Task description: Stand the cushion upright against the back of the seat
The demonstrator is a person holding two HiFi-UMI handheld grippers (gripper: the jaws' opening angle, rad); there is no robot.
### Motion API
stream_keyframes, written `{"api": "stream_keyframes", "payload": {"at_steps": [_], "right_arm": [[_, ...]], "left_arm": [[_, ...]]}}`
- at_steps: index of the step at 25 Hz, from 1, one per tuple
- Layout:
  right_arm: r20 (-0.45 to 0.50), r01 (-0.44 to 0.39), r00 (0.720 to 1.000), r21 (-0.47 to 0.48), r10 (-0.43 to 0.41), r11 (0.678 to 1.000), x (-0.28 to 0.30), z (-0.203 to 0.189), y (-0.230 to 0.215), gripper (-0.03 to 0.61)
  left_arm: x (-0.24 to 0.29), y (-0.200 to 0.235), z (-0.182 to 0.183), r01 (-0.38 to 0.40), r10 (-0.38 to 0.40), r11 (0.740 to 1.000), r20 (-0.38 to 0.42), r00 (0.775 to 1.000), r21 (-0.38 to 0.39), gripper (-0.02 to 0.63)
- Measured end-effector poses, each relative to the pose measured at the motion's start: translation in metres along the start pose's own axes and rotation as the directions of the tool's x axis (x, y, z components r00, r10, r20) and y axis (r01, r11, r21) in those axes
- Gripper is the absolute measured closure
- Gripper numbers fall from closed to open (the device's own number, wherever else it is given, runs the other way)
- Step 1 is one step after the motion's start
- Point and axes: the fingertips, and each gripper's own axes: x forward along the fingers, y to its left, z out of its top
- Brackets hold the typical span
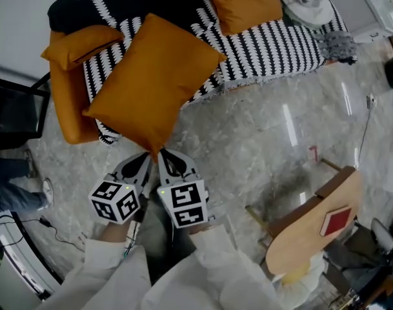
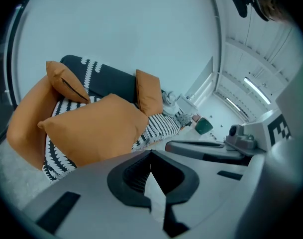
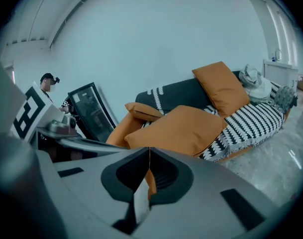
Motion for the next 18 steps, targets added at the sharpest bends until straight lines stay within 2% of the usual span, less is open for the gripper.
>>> {"api": "stream_keyframes", "payload": {"at_steps": [4,9,12,18], "right_arm": [[-0.033,-0.006,0.999,0.014,0.007,1.000,0.025,-0.025,-0.004,0.566],[-0.080,0.005,0.997,0.069,0.000,0.998,0.030,-0.059,-0.007,0.566],[-0.099,0.006,0.995,0.088,0.003,0.996,0.037,-0.074,-0.009,0.566],[-0.133,0.006,0.991,0.117,0.010,0.993,0.050,-0.101,-0.012,0.566]], "left_arm": [[0.016,0.020,-0.014,-0.012,0.011,1.000,-0.014,1.000,-0.021,0.606],[0.023,0.030,-0.046,-0.034,0.031,0.994,-0.026,0.999,-0.102,0.606],[0.030,0.035,-0.062,-0.038,0.034,0.992,-0.038,0.999,-0.118,0.606],[0.047,0.054,-0.092,-0.107,0.095,0.973,-0.072,0.993,-0.204,0.604]]}}
